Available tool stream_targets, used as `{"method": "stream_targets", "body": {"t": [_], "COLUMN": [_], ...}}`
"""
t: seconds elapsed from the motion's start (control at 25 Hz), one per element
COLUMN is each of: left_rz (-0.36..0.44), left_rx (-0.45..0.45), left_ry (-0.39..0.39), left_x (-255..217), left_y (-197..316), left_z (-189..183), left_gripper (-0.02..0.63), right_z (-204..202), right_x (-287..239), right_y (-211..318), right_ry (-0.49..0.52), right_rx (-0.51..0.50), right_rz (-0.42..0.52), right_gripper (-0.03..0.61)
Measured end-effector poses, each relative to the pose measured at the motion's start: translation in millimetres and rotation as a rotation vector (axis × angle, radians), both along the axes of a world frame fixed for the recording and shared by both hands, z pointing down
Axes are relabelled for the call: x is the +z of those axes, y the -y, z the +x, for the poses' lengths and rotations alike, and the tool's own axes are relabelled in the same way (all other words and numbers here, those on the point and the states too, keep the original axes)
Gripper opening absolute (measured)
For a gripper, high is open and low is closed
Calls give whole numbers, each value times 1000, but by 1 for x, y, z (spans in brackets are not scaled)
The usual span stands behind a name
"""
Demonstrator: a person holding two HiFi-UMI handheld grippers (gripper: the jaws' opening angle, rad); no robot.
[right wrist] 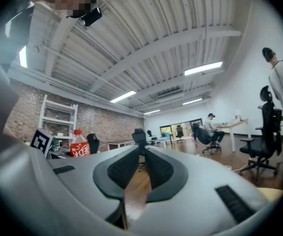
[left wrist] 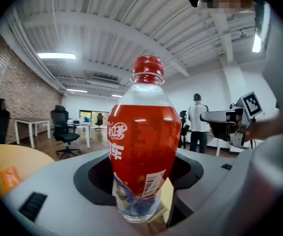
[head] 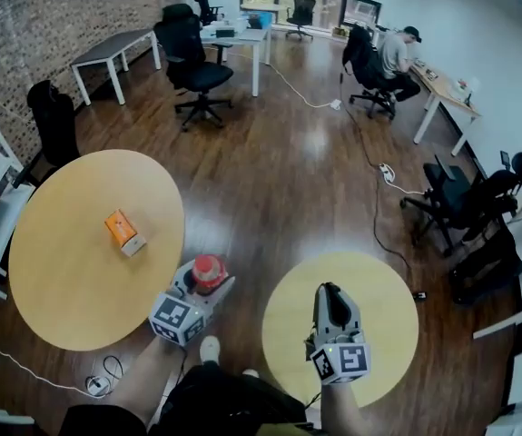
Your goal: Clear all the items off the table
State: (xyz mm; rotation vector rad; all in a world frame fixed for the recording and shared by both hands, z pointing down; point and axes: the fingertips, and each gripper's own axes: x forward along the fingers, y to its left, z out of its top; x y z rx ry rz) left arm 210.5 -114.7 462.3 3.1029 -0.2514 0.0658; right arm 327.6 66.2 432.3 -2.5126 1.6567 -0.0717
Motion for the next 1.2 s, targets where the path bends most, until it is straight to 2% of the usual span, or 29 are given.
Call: {"method": "stream_targets", "body": {"t": [0.28,0.48,0.8,0.96,1.2], "left_rz": [-29,-40,-77,-57,-56], "left_rx": [-350,-541,-762,-802,-866], "left_ry": [-55,-60,-53,-13,-18], "left_x": [-8,-1,19,28,32], "left_y": [91,146,235,269,306], "left_z": [-152,-268,-435,-486,-543], "left_gripper": [278,279,279,279,279], "right_z": [-92,-182,-338,-391,-465], "right_x": [-8,-15,-9,-3,9], "right_y": [133,221,348,401,457], "right_ry": [-35,-31,-51,-66,-98], "right_rx": [-331,-510,-757,-798,-891], "right_rz": [15,34,-5,-24,-60], "right_gripper": [40,40,40,40,40]}}
